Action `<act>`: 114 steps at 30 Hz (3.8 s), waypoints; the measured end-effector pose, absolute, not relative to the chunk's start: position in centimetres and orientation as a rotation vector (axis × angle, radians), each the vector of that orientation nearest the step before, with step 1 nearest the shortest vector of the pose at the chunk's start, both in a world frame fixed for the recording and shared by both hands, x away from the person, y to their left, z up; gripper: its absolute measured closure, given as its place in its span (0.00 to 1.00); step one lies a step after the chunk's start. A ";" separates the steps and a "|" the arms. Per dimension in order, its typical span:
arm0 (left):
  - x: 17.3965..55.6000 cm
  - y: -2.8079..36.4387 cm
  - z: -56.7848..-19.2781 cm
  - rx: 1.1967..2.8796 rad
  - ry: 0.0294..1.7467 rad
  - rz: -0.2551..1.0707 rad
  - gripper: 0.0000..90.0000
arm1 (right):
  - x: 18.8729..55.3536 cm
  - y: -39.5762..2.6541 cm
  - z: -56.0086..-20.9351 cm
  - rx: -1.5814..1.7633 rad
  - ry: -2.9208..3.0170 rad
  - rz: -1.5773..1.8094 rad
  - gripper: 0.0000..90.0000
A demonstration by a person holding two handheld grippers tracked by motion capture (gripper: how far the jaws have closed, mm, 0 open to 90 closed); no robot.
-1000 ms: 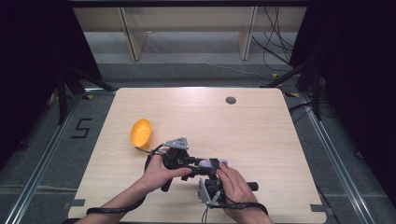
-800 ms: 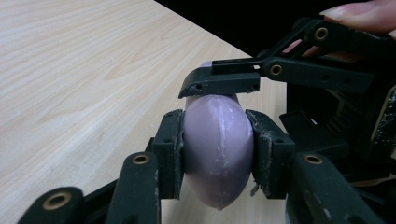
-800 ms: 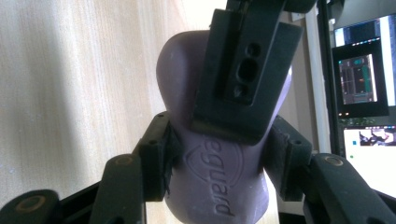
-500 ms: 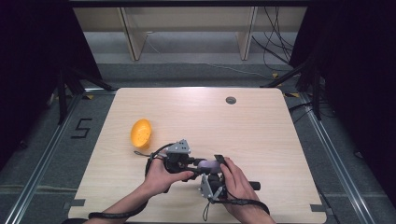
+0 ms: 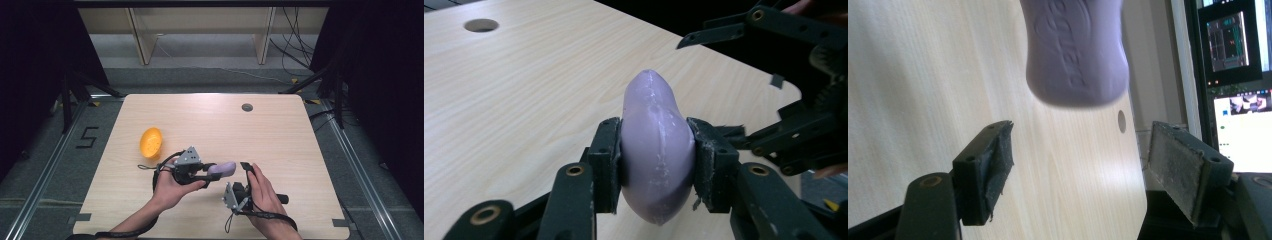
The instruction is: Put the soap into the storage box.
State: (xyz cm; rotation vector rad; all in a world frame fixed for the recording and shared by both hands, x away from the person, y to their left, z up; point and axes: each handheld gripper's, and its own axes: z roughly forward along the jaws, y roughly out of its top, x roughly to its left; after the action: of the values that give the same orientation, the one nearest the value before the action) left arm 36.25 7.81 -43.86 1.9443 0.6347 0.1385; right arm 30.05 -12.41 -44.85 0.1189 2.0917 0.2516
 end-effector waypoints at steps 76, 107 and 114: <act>35.3 15.9 -45.1 1.550 1.089 0.752 0.65 | 30.0 -19.0 -44.5 0.698 2.156 0.537 0.36; 39.2 19.3 -45.5 1.383 1.335 1.017 0.66 | 30.1 -19.0 -44.6 0.696 2.163 0.542 0.36; 39.7 19.8 -46.6 1.381 1.385 1.024 0.66 | 30.2 -18.9 -44.7 0.704 2.169 0.550 0.36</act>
State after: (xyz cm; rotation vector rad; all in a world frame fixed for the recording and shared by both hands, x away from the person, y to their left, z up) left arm 39.69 19.83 -46.58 1.3811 1.3849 1.0238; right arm 30.15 -18.87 -44.66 0.7042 2.1689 0.5504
